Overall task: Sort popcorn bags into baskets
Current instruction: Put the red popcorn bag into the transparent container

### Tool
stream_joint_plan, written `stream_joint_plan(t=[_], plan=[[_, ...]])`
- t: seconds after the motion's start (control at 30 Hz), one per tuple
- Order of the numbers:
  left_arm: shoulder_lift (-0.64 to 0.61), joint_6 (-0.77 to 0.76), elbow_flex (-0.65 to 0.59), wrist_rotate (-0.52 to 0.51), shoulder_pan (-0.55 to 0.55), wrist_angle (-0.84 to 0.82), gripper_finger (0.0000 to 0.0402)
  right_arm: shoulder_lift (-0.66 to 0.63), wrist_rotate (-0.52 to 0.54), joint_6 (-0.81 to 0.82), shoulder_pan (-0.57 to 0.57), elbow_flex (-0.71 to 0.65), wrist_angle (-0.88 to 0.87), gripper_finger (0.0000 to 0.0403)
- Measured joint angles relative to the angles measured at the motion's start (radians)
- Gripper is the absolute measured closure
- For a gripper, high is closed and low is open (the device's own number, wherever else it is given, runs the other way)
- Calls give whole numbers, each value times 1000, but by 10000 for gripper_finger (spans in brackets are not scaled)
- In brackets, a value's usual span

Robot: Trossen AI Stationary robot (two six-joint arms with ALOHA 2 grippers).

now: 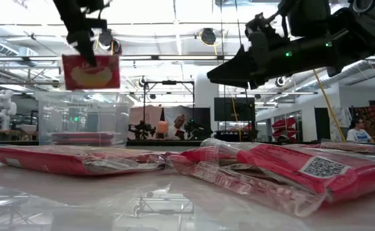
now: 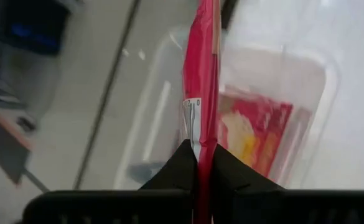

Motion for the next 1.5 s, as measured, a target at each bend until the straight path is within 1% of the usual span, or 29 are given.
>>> stream_joint_plan(t=[0.13,0.2,0.3,0.43,0.53,0.63,0.77,0.87,0.97,1.07,1.13,1.2,1.33,1.4,1.5], plan=[[88,29,-3,25,43,-32,382,0,-3,-21,19,0,3,227],[129,39,-2,36,52,-51,370,0,-3,-22,23,0,3,227],[186,96,-3,53,57,-90,355,0,-3,-21,25,0,2,227],[244,123,-2,57,59,-134,362,0,-3,-22,25,0,2,227],[264,73,-2,34,63,-148,377,0,-3,-28,25,0,2,227],[273,62,-2,-21,54,-130,393,0,-3,-32,25,0,2,227],[272,23,-2,-62,54,-123,395,0,-3,-32,25,0,2,227],[272,-43,-2,-66,54,-115,382,0,-3,-32,25,0,2,227],[272,-134,-2,-65,46,-93,378,0,-3,-32,25,0,-2,227],[259,-219,-2,-7,34,-80,388,0,-2,-31,25,0,-20,227],[236,-250,-2,58,8,-75,397,0,0,-17,25,1,-32,227],[207,-293,-8,127,-37,-41,396,1,23,6,25,1,-54,227],[112,-317,-79,244,-170,71,397,1,79,25,25,1,-83,227],[62,-333,-137,273,-243,147,398,1,80,38,25,1,-93,227],[-11,-397,-243,273,-352,302,394,-10,76,94,9,6,-132,227]])
